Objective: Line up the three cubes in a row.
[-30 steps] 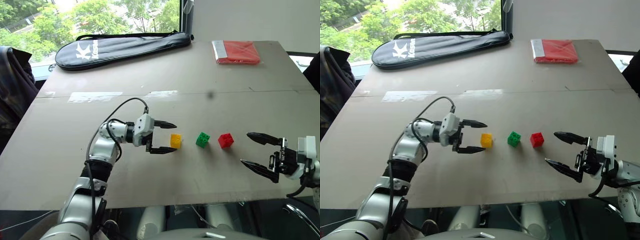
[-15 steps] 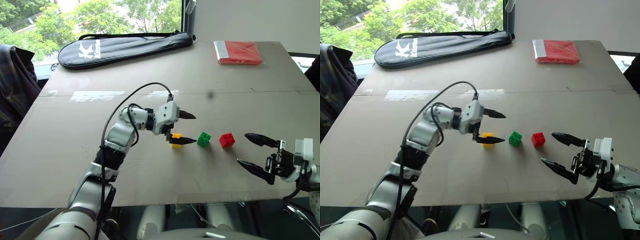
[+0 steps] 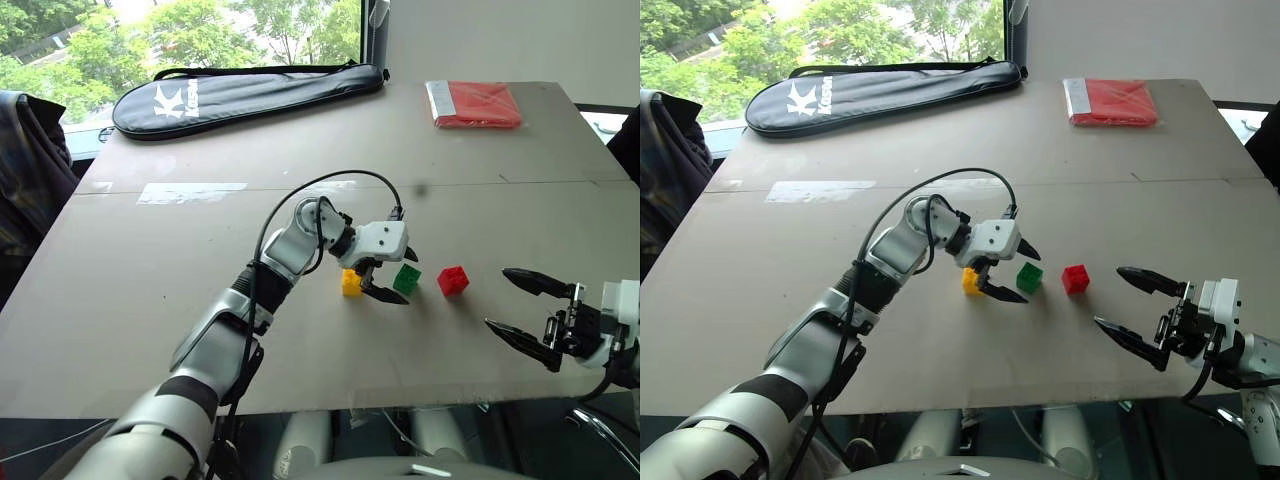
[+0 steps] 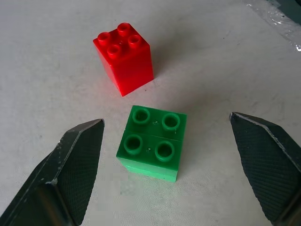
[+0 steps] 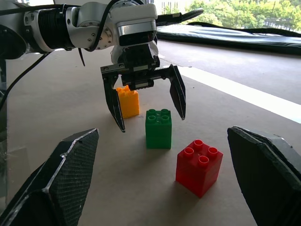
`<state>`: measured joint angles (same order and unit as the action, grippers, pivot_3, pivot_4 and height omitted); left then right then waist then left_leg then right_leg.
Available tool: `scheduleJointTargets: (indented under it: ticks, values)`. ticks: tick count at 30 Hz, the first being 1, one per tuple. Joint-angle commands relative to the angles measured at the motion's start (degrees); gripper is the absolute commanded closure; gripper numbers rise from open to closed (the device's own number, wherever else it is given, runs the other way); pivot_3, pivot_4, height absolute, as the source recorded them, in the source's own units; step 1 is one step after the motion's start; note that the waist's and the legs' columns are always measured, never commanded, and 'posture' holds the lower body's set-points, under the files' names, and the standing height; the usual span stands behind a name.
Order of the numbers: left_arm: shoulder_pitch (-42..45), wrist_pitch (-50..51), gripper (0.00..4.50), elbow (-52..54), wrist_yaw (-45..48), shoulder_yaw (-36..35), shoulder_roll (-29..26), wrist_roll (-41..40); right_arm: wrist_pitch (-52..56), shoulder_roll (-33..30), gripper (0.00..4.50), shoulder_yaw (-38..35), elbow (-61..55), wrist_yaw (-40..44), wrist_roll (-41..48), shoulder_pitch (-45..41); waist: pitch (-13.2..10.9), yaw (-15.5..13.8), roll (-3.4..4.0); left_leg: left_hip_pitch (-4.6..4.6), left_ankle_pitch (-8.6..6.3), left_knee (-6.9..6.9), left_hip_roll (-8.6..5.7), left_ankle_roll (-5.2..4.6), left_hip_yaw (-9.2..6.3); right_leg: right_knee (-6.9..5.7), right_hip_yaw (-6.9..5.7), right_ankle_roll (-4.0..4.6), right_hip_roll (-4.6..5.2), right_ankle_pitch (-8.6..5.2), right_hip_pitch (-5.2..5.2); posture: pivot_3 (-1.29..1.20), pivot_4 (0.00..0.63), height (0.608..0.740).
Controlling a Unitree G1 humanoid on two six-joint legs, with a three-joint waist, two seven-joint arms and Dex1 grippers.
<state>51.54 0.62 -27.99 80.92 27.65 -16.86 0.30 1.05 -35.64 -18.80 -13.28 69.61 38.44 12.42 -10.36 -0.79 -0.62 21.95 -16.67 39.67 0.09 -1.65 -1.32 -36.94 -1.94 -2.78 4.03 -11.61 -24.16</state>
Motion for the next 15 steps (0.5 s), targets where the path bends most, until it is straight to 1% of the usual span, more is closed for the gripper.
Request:
scheduleJointTargets:
  ticks: [1, 10, 11, 12, 13, 15]
  values:
    - [1.3, -0.9, 0.11, 0.2, 0.0, 0.7, 0.4, 1.4, -0.6, -0.9, 0.0, -2.0, -0.5, 0.4, 0.8, -0.3, 0.0, 0.0, 0.0, 0.0, 0.0, 0.0, 0.0, 0.0, 0.0, 0.0, 0.0, 0.0, -0.01, 0.0, 0.0, 0.0, 0.15, 0.694]
    - [1.6, 0.3, 0.11, 1.0, -0.4, 0.8, 1.0, 2.6, -1.4, -1.1, 0.0, -1.9, 1.3, 1.9, 0.5, -1.1, 0.0, 0.0, 0.0, 0.0, 0.0, 0.0, 0.01, 0.0, 0.0, 0.0, -0.01, 0.02, -0.01, 0.02, 0.0, 0.0, 0.15, 0.694]
    - [1.6, 0.4, 0.64, 1.0, -0.3, 0.9, 0.9, 2.9, -1.4, -1.0, 0.0, -1.7, 1.5, 2.0, 0.4, -1.3, 0.0, 0.0, 0.0, 0.0, 0.0, 0.0, 0.01, 0.0, -0.01, 0.0, -0.01, 0.03, -0.01, 0.02, 0.0, 0.0, 0.15, 0.694]
    - [1.6, 0.5, 0.82, 1.1, -0.2, 1.1, 0.8, 3.1, -1.5, -1.0, 0.0, -1.6, 1.6, 2.0, 0.4, -1.4, 0.0, 0.0, 0.0, 0.0, 0.0, 0.0, 0.01, 0.0, -0.01, -0.01, -0.01, 0.03, -0.01, 0.02, 0.0, 0.0, 0.15, 0.694]
    - [1.6, 0.5, 1.25, 1.2, -0.2, 1.1, 0.7, 3.3, -1.6, -0.9, 0.0, -1.5, 1.6, 2.0, 0.3, -1.5, 0.0, 0.0, 0.0, 0.0, 0.0, 0.0, 0.01, 0.0, -0.01, 0.0, -0.02, 0.03, -0.01, 0.02, 0.0, 0.0, 0.15, 0.694]
    - [1.7, 0.6, 2.31, 1.2, -0.3, 1.1, 0.8, 3.5, -1.8, -0.8, 0.0, -1.4, 1.8, 2.0, 0.3, -1.6, 0.0, 0.0, 0.0, 0.0, 0.0, 0.0, 0.01, 0.0, -0.01, -0.01, -0.02, 0.03, -0.01, 0.02, 0.0, 0.0, 0.15, 0.694]
